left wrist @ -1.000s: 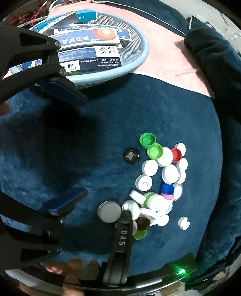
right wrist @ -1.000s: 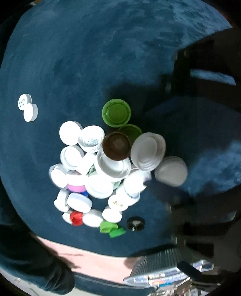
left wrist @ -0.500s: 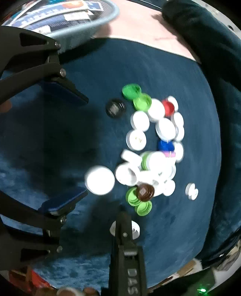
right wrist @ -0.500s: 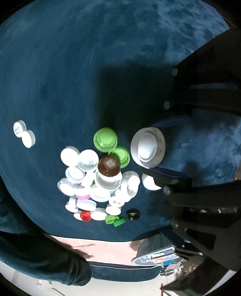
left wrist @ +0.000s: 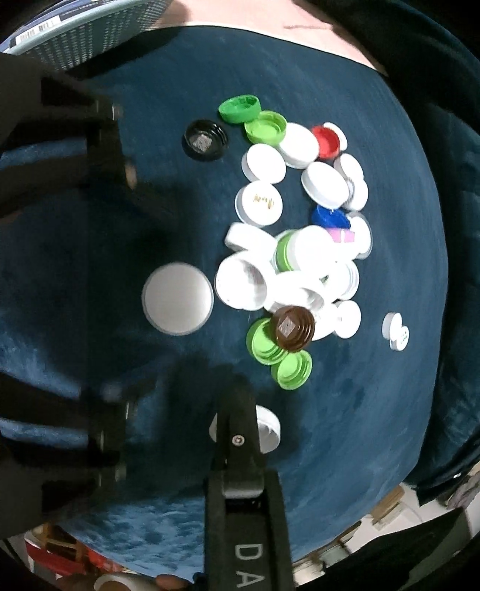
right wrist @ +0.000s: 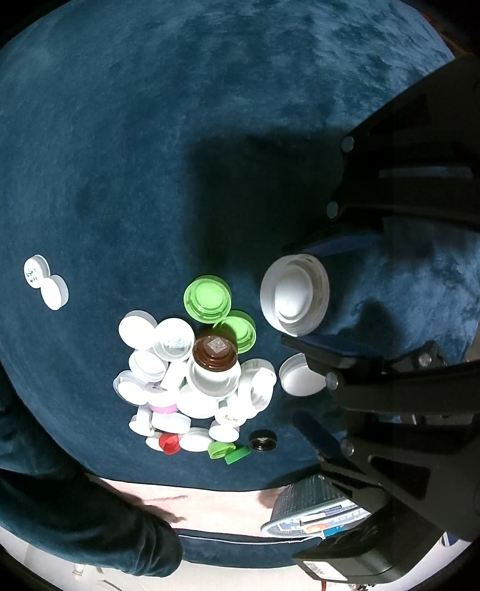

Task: Organize objects
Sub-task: 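Grasp a white cap with the left gripper while the right grasps a white cap, then carry both white caps over the basket and release them inside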

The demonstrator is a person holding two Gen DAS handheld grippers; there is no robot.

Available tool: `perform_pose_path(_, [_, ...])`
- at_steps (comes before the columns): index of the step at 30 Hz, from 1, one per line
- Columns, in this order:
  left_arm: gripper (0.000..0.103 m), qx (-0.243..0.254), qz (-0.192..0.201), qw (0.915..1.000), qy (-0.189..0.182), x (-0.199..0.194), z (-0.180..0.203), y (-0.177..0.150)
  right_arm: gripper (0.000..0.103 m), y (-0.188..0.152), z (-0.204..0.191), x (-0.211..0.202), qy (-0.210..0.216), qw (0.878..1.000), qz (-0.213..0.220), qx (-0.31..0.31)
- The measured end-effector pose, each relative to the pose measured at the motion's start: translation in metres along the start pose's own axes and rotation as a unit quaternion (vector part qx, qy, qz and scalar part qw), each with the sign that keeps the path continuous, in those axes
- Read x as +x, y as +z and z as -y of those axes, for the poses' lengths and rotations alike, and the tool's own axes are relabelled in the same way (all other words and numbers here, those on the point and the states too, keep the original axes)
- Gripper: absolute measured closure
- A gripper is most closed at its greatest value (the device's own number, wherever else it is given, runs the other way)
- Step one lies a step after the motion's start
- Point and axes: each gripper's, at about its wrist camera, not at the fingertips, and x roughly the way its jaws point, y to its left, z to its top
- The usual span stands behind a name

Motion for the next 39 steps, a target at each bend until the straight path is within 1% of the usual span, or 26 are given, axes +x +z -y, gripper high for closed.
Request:
perform_pose_path(1, [0.062, 0.002, -0.003, 1.0, -0.005, 0.002, 0.0, 0.001, 0.062, 0.0, -0.001, 0.0, -0.001, 1.0, 0.0, -0.002])
perform_pose_path(3, [0.062, 0.004, 0.001, 0.9999, -0.011, 0.0, -0.001, 0.0, 0.062, -0.001, -0.003, 0.001, -0.002, 1.0, 0.001, -0.004])
perform_pose_path(6, [0.062, -0.008, 0.004, 0.9997, -0.022, -0.009, -0.007, -0.003, 0.062, -0.001, -0.006, 0.0, -0.003, 1.0, 0.003, -0.008])
perform_pose_path(9, [0.062, -0.041, 0.02, 0.9985, -0.032, -0.028, -0.022, -0.004, 0.062, -0.003, -0.01, -0.004, 0.001, 1.0, 0.006, -0.011])
perform_pose_path(11, [0.062, -0.073, 0.036, 0.9959, -0.039, -0.044, -0.037, -0.005, 0.062, -0.004, -0.016, -0.008, 0.004, 1.0, 0.011, -0.016])
perform_pose_path(15, [0.062, -0.106, 0.05, 0.9924, -0.037, -0.064, -0.054, -0.013, 0.062, -0.007, -0.028, -0.014, 0.007, 0.999, 0.02, -0.03])
perform_pose_path(19, [0.062, -0.12, 0.06, 0.9908, -0.016, -0.086, -0.068, -0.018, 0.062, -0.012, -0.046, -0.017, 0.014, 0.999, 0.022, -0.048])
perform_pose_path(23, [0.062, -0.155, 0.069, 0.9856, 0.003, -0.106, -0.091, -0.022, 0.062, -0.019, -0.073, -0.019, 0.021, 0.996, 0.028, -0.077])
perform_pose_path(26, [0.062, -0.191, 0.08, 0.9783, 0.006, -0.119, -0.114, -0.027, 0.062, -0.024, -0.097, -0.02, 0.027, 0.994, 0.033, -0.102])
perform_pose_path(30, [0.062, -0.233, 0.09, 0.968, 0.028, -0.134, -0.143, -0.038, 0.062, -0.033, -0.128, -0.021, 0.034, 0.99, 0.037, -0.135])
perform_pose_path(33, [0.062, -0.255, 0.087, 0.9619, 0.045, -0.137, -0.161, -0.047, 0.062, -0.04, -0.151, -0.02, 0.039, 0.986, 0.037, -0.159])
perform_pose_path(39, [0.062, -0.281, 0.085, 0.9521, 0.086, -0.146, -0.188, -0.069, 0.062, -0.056, -0.189, -0.013, 0.045, 0.978, 0.033, -0.202])
